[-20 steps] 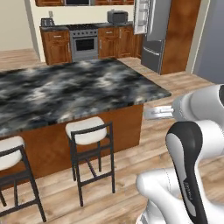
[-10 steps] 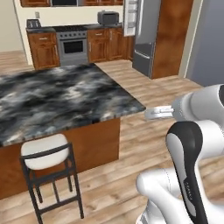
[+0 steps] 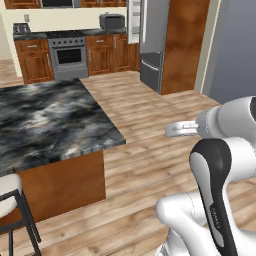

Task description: Take the cheese, steak, and cucumber from the fridge and place them on the plate on the dining counter to create an appetizer plate.

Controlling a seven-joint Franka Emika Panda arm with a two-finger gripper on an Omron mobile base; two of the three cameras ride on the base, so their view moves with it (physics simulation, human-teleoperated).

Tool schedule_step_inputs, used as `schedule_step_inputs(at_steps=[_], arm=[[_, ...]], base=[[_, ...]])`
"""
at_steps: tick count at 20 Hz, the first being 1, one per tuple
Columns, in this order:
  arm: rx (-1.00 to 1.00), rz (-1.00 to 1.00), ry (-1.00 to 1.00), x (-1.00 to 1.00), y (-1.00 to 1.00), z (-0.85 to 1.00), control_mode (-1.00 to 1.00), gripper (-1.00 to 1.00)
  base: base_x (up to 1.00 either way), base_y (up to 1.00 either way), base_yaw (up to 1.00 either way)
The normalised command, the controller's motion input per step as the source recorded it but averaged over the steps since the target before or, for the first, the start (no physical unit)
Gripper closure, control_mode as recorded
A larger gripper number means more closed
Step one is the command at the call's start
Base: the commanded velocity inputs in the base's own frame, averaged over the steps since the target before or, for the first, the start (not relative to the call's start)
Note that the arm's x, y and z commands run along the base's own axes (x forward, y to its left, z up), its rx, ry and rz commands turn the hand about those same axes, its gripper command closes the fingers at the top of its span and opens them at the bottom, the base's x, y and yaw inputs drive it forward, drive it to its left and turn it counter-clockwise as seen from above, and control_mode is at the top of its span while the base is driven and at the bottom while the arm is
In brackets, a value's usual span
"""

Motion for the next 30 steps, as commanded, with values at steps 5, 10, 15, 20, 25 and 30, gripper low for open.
schedule_step_inputs(at_steps=[5, 10, 15, 20, 25, 30], arm=[[0.0, 0.0, 0.0, 0.0, 0.0, 0.0, 1.0, -1.0], [0.0, 0.0, 0.0, 0.0, 0.0, 0.0, 1.0, -1.0], [0.0, 0.0, 0.0, 0.0, 0.0, 0.0, 1.0, -1.0], [0.0, 0.0, 0.0, 0.0, 0.0, 0.0, 1.0, -1.0], [0.0, 0.0, 0.0, 0.0, 0.0, 0.0, 1.0, -1.0], [0.0, 0.0, 0.0, 0.0, 0.0, 0.0, 1.0, -1.0]], base=[[0.51, -1.0, 0.0], [0.44, -1.0, 0.0], [0.79, -1.0, 0.06], [1.0, -0.7, 0.12], [1.0, -0.03, 0.08], [1.0, 0.0, 0.0]])
